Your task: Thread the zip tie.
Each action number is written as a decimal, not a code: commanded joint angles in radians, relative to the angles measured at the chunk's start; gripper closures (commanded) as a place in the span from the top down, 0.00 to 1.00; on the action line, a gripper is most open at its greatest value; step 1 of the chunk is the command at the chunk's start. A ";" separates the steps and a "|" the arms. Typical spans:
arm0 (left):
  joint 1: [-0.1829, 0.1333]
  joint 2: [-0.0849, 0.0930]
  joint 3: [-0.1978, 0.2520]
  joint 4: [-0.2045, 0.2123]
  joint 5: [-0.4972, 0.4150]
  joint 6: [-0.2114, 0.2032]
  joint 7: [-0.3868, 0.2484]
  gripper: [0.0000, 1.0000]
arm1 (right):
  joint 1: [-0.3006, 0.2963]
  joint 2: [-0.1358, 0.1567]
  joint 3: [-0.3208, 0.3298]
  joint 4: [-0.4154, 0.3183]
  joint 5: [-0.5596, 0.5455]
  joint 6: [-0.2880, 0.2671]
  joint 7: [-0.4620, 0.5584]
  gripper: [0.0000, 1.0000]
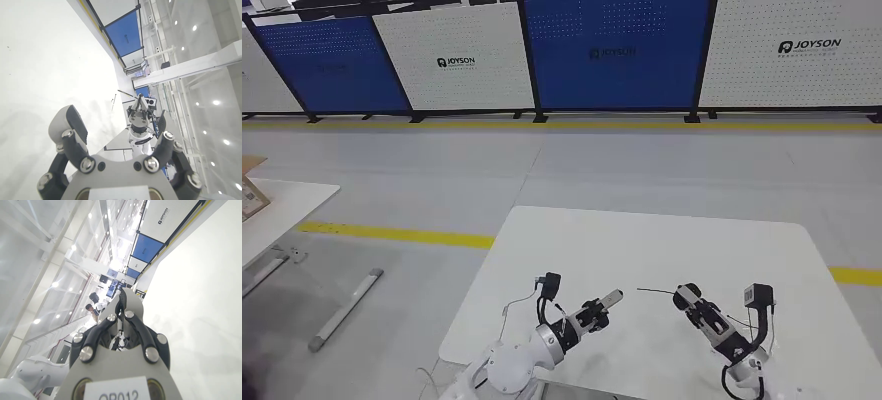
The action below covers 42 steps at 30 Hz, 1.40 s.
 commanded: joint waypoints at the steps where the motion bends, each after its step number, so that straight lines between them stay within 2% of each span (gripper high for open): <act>1: -0.001 -0.002 0.006 0.005 -0.033 0.002 -0.007 1.00 | 0.000 -0.001 -0.003 -0.007 0.000 0.005 -0.009 0.00; 3: -0.003 -0.007 0.000 0.007 -0.129 0.028 0.010 1.00 | 0.001 -0.005 -0.012 -0.016 0.009 -0.003 -0.023 0.00; 5: -0.015 -0.010 -0.001 0.013 -0.210 0.050 -0.006 1.00 | 0.009 -0.010 -0.027 -0.020 0.015 -0.011 -0.033 0.00; 8: -0.035 -0.014 -0.003 0.028 -0.269 0.062 -0.004 1.00 | 0.026 -0.019 -0.060 -0.018 0.004 -0.015 -0.063 0.00; 12: -0.072 -0.022 0.018 0.072 -0.310 0.088 0.029 1.00 | 0.064 -0.036 -0.134 -0.004 -0.063 0.019 -0.130 0.00; 24: -0.072 -0.022 0.018 0.072 -0.310 0.088 0.029 1.00 | 0.064 -0.036 -0.134 -0.004 -0.063 0.019 -0.130 0.00; 26: -0.072 -0.022 0.019 0.071 -0.311 0.086 0.029 1.00 | 0.067 -0.038 -0.141 0.001 -0.071 0.035 -0.123 0.00; 32: -0.074 -0.025 0.053 0.049 -0.319 0.044 -0.003 1.00 | 0.107 -0.049 -0.188 0.026 -0.096 0.061 -0.094 0.00; 42: -0.070 -0.026 0.064 0.039 -0.307 0.051 0.008 1.00 | 0.117 -0.054 -0.200 0.029 -0.111 0.069 -0.102 0.00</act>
